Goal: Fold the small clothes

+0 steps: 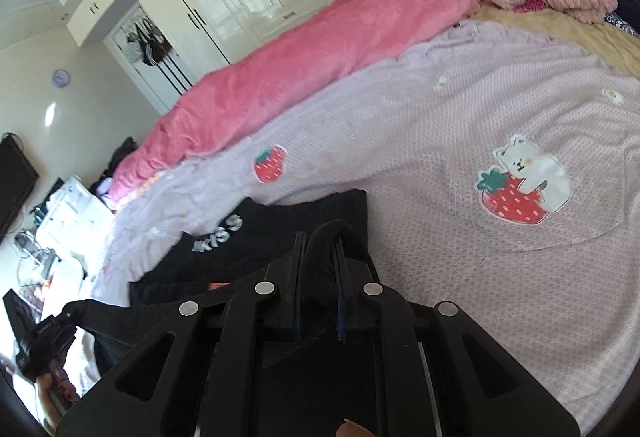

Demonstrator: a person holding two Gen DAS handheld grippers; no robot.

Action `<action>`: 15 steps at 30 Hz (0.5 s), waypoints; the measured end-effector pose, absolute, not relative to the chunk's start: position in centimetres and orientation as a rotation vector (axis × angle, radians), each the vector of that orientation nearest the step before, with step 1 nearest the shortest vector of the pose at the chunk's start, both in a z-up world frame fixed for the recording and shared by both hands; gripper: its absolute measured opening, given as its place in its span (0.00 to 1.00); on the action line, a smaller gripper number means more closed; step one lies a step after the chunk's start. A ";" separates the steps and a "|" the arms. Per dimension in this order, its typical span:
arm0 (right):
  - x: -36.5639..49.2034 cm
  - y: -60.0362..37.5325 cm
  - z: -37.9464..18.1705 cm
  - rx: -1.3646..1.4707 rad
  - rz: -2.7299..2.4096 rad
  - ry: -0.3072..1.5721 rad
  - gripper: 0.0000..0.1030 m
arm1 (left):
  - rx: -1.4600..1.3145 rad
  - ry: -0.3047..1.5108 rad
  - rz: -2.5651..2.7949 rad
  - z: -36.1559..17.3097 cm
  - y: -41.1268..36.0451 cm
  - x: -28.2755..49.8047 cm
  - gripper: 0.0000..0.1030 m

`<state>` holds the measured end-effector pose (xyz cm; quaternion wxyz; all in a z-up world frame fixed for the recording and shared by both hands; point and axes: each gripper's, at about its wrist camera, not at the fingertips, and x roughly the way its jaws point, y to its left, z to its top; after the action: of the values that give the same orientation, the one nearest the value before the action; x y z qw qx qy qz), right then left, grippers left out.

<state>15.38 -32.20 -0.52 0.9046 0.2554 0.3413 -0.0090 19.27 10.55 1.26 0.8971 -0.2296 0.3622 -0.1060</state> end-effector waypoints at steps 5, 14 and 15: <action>16.0 -31.7 -3.3 0.503 -0.027 0.702 0.17 | -0.450 0.779 -0.201 -1.6 10.4 19.8 0.05; 13.5 -31.3 -0.7 0.424 0.006 0.543 0.49 | -0.336 0.637 -0.191 2.1 10.1 16.5 0.31; 13.1 -30.9 -0.3 0.400 0.025 0.532 0.49 | -0.312 0.633 -0.202 2.6 9.6 16.1 0.31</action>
<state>13.09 -30.89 -0.29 0.9451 0.1965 0.2610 0.0122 16.07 9.59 2.55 0.9334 -0.1525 0.3095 -0.0989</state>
